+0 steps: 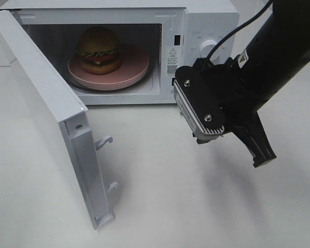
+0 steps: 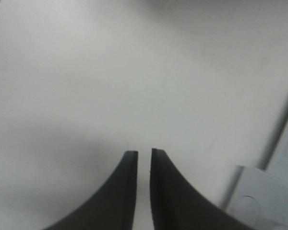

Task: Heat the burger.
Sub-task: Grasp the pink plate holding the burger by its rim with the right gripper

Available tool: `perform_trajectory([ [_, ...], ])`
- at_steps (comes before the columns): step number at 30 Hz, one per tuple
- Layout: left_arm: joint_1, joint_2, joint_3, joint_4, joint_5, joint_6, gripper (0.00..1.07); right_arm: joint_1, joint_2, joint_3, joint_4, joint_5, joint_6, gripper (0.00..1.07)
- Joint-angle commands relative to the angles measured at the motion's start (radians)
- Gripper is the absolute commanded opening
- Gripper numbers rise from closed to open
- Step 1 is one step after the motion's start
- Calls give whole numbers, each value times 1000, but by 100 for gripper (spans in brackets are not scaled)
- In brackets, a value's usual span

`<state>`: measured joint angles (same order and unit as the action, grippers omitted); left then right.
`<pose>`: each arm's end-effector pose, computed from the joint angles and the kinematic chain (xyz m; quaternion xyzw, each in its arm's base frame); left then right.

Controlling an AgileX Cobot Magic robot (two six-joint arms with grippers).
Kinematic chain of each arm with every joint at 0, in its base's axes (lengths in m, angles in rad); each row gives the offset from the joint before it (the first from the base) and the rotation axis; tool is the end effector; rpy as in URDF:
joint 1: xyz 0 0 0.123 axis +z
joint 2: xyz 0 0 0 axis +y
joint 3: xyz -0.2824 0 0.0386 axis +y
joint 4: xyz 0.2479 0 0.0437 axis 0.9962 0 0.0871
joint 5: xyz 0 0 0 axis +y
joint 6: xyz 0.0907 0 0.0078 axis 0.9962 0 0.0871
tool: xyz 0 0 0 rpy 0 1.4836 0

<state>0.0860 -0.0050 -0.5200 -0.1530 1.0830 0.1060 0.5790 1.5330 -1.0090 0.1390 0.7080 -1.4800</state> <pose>-0.0084 -0.0130 0.2816 0.0133 0.8499 -0.0260 0.5261 0.2484 0.1722 0.2380 -0.8140 0.5384 -0.0421 0.2139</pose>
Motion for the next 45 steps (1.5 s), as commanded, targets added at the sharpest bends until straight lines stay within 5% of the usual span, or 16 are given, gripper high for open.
perform_trajectory([
  [1,3,-16,4,-2,-12,-7,100,-2,-9,-25,-75,-69,-53,30],
  [5,3,-16,4,-2,-12,-7,100,-2,-9,-25,-91,-130,-12,47],
  [6,3,-16,4,-2,-12,-7,100,-2,-9,-25,-91,-166,65,61],
  [8,3,-16,4,-2,-12,-7,100,7,-9,-25,-94,-176,108,67],
  [9,3,-16,4,-2,-12,-7,100,20,-8,-25,-129,-177,202,83],
  [10,3,-16,4,-2,-12,-7,100,20,-8,-25,-129,-177,202,83],
  [11,3,-16,4,-2,-12,-7,100,37,-5,-25,-182,-179,252,95],
  [14,3,-16,4,-2,-12,-7,100,57,12,-38,-253,-168,295,102],
  [45,3,-16,4,-2,-12,-7,100,126,395,-420,-362,-219,409,95],
])
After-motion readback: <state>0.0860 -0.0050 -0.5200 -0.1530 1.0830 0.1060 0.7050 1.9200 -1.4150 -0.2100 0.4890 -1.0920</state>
